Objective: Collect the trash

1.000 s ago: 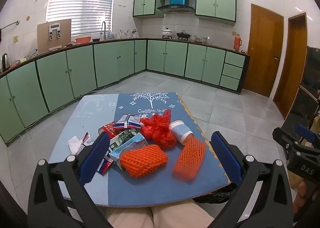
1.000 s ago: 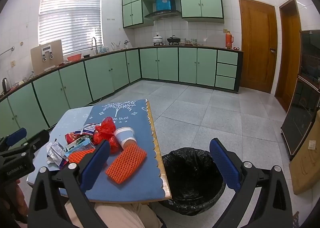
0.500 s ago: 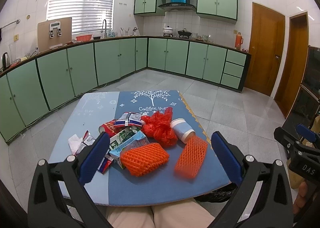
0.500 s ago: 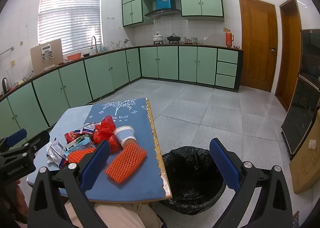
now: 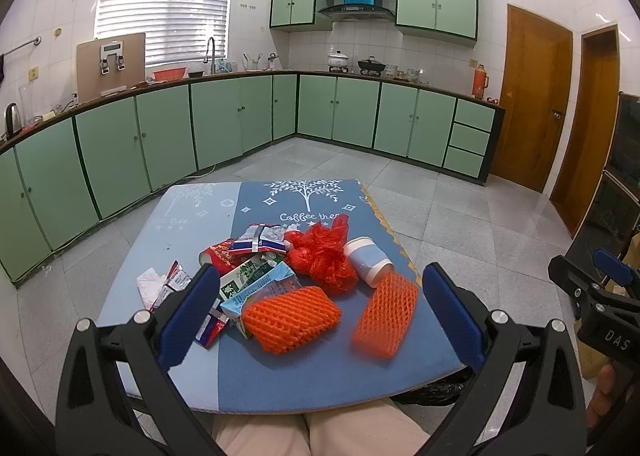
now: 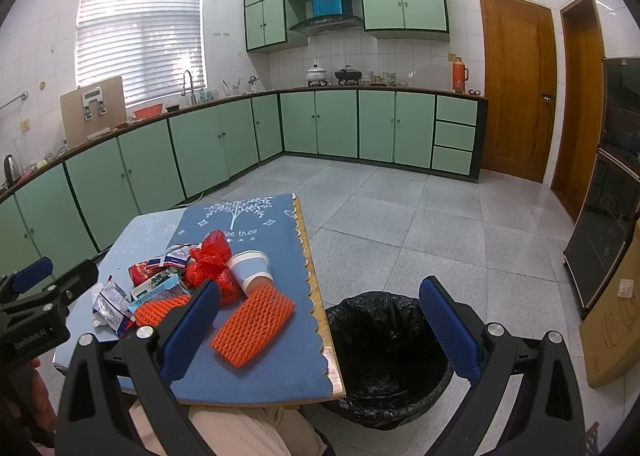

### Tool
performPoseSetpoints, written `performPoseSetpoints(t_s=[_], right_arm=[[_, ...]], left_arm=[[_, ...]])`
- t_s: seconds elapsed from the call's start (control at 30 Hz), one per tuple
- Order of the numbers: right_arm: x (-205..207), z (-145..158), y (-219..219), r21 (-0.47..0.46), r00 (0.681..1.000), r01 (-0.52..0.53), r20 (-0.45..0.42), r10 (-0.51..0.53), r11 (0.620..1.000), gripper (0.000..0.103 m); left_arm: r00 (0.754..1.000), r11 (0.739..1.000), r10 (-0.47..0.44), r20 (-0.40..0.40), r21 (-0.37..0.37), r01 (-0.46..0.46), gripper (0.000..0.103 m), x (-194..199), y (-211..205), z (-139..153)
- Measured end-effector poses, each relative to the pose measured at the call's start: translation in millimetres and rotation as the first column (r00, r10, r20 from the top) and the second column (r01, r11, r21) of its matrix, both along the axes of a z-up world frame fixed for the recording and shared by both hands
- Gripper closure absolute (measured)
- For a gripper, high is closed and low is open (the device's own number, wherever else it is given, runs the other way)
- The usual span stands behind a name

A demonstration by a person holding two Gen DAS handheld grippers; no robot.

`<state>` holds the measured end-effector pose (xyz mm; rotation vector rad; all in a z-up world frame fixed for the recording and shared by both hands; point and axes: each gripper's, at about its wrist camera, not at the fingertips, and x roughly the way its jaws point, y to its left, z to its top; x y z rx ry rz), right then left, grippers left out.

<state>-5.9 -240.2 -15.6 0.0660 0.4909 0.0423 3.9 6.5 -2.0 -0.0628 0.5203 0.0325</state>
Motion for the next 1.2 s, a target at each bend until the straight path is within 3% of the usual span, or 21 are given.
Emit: performPoseSetpoints(t_s=[1.2], right_arm=[[0.9, 0.7, -0.8, 0.0, 1.0, 0.0, -0.005, 0.0, 1.0, 0.006]], left_arm=[[1.0, 1.0, 0.003, 0.0, 0.002, -0.003, 0.005, 2.2, 2.2, -1.0]])
